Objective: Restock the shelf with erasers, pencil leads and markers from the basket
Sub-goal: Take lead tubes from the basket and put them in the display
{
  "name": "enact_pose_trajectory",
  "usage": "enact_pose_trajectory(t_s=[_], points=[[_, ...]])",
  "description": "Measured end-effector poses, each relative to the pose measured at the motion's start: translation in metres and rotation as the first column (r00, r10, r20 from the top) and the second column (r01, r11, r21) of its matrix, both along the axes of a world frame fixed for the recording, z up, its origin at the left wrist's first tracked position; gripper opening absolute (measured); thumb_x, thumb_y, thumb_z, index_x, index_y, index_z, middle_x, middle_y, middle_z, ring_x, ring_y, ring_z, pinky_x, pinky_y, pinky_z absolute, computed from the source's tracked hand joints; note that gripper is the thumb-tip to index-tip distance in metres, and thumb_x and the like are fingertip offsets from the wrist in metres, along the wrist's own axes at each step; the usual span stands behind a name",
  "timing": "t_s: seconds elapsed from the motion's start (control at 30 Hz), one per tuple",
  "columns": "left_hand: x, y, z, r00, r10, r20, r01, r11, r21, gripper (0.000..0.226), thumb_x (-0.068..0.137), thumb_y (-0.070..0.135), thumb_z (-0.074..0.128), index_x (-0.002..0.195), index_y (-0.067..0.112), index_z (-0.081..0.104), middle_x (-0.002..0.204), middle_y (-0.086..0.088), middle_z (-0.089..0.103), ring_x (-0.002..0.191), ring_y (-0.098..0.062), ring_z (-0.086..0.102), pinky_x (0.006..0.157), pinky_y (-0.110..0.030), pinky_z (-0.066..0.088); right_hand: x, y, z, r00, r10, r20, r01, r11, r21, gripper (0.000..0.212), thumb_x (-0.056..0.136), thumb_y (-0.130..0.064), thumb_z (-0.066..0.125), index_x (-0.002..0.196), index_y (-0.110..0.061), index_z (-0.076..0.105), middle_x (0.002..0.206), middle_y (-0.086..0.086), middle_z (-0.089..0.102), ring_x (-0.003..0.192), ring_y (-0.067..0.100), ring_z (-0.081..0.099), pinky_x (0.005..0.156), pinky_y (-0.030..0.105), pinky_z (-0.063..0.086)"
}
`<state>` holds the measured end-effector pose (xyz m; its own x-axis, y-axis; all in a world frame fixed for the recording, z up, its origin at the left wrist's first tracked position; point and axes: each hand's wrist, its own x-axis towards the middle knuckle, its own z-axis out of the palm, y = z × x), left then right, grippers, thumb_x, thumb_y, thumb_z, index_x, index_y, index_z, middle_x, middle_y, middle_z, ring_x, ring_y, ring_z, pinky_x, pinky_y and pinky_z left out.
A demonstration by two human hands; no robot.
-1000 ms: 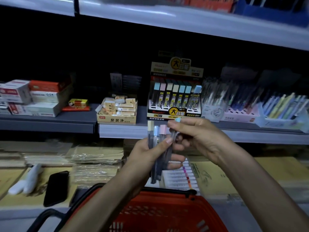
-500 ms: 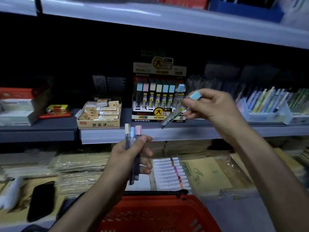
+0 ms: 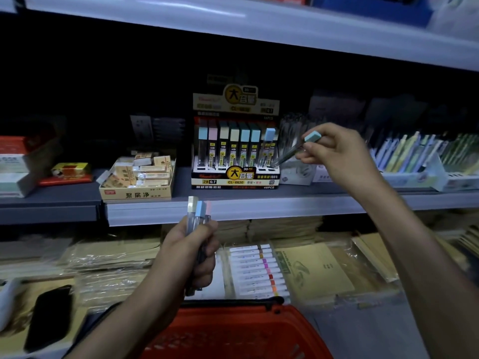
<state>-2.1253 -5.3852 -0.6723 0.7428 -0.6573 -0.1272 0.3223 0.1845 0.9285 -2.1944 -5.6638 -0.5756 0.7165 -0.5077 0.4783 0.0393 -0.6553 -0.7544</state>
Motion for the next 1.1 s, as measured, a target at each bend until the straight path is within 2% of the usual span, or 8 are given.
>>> enact_pose_trajectory(t_s=[0.23, 0.37, 0.5, 0.6, 0.77, 0.97, 1.03, 1.1], points=[[-0.002, 0.001, -0.003, 0.995, 0.063, 0.083, -0.062, 0.998, -0.015, 0.029, 0.103, 0.023, 0.055, 0.097, -0.005, 0.059, 0.059, -0.004, 0.048, 0.041, -0.014, 0.037, 0.038, -0.022, 0.031, 0.009, -0.007, 0.001, 0.997, -0.004, -0.077, -0.003, 0.996, -0.09, 0.013, 0.101, -0.004, 0.06, 0.106, -0.012, 0.069, 0.083, 0.007, 0.074, 0.079, 0.017, 0.076, 0.082, 0.034, 0.063], [0.001, 0.001, -0.001, 0.993, 0.074, 0.095, -0.069, 0.996, -0.054, 0.033, 0.102, 0.031, 0.054, 0.116, 0.007, 0.071, 0.065, -0.01, 0.055, 0.047, -0.017, 0.047, 0.044, -0.029, 0.048, 0.017, -0.003, 0.014, 0.989, -0.025, -0.148, -0.014, 0.967, -0.254, 0.014, 0.101, -0.005, 0.059, 0.104, -0.014, 0.069, 0.079, 0.006, 0.073, 0.074, 0.013, 0.073, 0.08, 0.031, 0.062], [0.003, 0.003, -0.002, 0.995, 0.069, 0.072, -0.066, 0.997, -0.041, 0.036, 0.102, 0.036, 0.053, 0.119, 0.01, 0.069, 0.066, -0.009, 0.057, 0.043, -0.015, 0.041, 0.04, -0.025, 0.038, 0.032, 0.002, 0.018, 0.979, -0.075, -0.19, 0.006, 0.939, -0.343, 0.022, 0.103, -0.008, 0.057, 0.119, -0.017, 0.068, 0.08, 0.005, 0.071, 0.074, 0.01, 0.071, 0.074, 0.025, 0.059], [0.005, 0.003, -0.003, 0.995, 0.074, 0.063, -0.071, 0.996, -0.05, 0.037, 0.102, 0.038, 0.052, 0.122, 0.009, 0.066, 0.067, -0.01, 0.058, 0.04, -0.013, 0.033, 0.039, -0.021, 0.029, 0.041, 0.007, 0.01, 0.968, -0.122, -0.22, 0.031, 0.927, -0.374, 0.03, 0.104, -0.009, 0.054, 0.13, -0.018, 0.065, 0.082, 0.005, 0.07, 0.075, 0.01, 0.07, 0.075, 0.036, 0.062], [0.01, 0.001, -0.004, 0.994, 0.1, 0.05, -0.096, 0.992, -0.081, 0.042, 0.101, 0.038, 0.053, 0.122, 0.001, 0.055, 0.07, -0.014, 0.061, 0.039, -0.013, 0.028, 0.037, -0.019, 0.027, 0.042, 0.009, 0.006, 0.973, -0.183, -0.14, 0.114, 0.911, -0.396, 0.024, 0.098, -0.009, 0.065, 0.121, -0.019, 0.064, 0.083, -0.004, 0.068, 0.074, 0.004, 0.068, 0.077, 0.037, 0.061], [0.005, 0.007, 0.002, 0.995, 0.087, 0.055, -0.08, 0.99, -0.115, 0.042, 0.102, 0.039, 0.053, 0.121, 0.004, 0.064, 0.068, -0.01, 0.057, 0.04, -0.016, 0.04, 0.037, -0.022, 0.035, 0.03, 0.011, 0.015, 0.926, -0.355, -0.125, 0.234, 0.803, -0.548, 0.046, 0.092, -0.006, 0.068, 0.136, -0.016, 0.058, 0.097, 0.002, 0.065, 0.09, 0.024, 0.063, 0.083, 0.035, 0.051], [0.003, 0.009, 0.005, 0.993, 0.093, 0.07, -0.084, 0.989, -0.126, 0.04, 0.102, 0.041, 0.052, 0.119, 0.008, 0.067, 0.064, -0.008, 0.054, 0.041, -0.017, 0.041, 0.039, -0.023, 0.036, 0.024, 0.029, 0.023, 0.941, -0.322, -0.107, 0.249, 0.869, -0.428, 0.037, 0.094, -0.013, 0.069, 0.13, -0.019, 0.063, 0.092, -0.002, 0.069, 0.087, 0.019, 0.066, 0.078, 0.033, 0.052], [0.001, 0.011, 0.009, 0.991, 0.104, 0.082, -0.091, 0.985, -0.149, 0.04, 0.102, 0.044, 0.051, 0.115, 0.011, 0.069, 0.061, -0.007, 0.052, 0.04, -0.017, 0.039, 0.039, -0.022, 0.033, 0.018, 0.06, 0.028, 0.976, -0.13, -0.173, 0.114, 0.988, -0.102, 0.021, 0.096, -0.02, 0.069, 0.117, -0.02, 0.071, 0.089, 0.001, 0.072, 0.077, 0.014, 0.07, 0.063, 0.028, 0.051]])
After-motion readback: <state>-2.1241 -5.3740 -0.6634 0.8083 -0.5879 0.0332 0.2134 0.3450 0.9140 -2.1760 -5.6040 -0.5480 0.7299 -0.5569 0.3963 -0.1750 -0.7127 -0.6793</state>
